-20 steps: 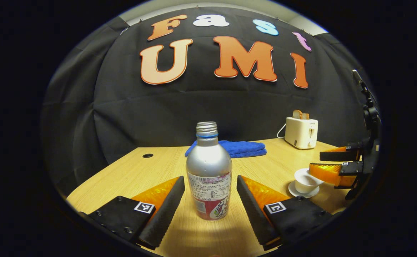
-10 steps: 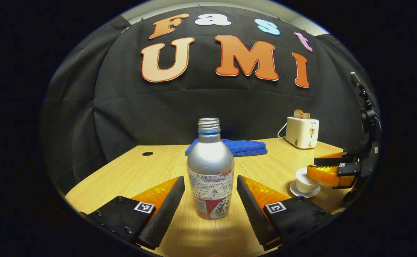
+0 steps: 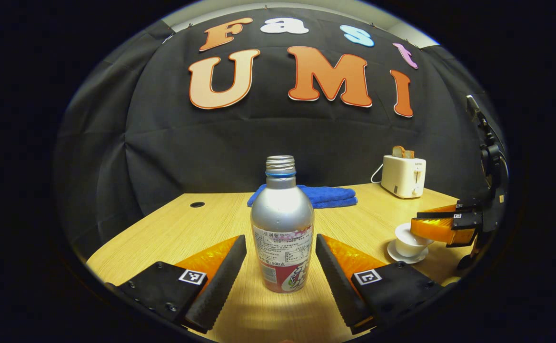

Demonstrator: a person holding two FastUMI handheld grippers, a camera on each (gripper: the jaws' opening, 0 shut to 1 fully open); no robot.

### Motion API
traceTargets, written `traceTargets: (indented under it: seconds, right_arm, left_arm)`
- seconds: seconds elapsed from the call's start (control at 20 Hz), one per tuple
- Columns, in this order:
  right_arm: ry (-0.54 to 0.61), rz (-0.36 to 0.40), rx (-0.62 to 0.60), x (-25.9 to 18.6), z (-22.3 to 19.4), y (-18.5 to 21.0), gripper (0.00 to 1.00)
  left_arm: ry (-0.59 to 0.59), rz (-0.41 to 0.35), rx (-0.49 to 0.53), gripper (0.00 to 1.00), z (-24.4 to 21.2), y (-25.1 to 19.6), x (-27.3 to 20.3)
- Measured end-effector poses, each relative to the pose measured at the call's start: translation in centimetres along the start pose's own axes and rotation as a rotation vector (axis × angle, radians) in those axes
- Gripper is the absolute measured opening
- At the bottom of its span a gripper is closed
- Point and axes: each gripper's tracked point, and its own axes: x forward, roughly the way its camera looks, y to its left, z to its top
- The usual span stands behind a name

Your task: Open the teacup lid with one hand, grasp the water bottle and pour water into the teacup with the other hand; after pouring, place the water bottle on the coaster and then close the teacup lid.

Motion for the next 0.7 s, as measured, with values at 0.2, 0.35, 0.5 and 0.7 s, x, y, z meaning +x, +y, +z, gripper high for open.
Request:
traceTargets:
  seconds: [0.2, 0.35, 0.5, 0.7]
  right_arm:
    - [-0.004, 0.002, -0.003, 0.0, 0.0, -0.1, 0.25]
    - [-0.021, 0.004, 0.003, -0.3, 0.6, -0.3, 0.25]
    - [-0.038, -0.003, 0.012, -0.8, 1.3, -0.8, 0.25]
    - [-0.052, -0.03, 0.01, -1.6, 1.8, -2.0, 0.25]
  left_arm:
    - [0.002, 0.001, 0.0, 0.97, -0.1, 0.1, 0.1]
    - [0.007, -0.002, -0.003, 0.97, -0.2, -0.1, 0.3]
    - [0.008, -0.002, -0.013, 0.94, -0.1, -0.2, 0.5]
    - [0.003, -0.002, -0.017, 0.97, 0.2, -0.4, 1.0]
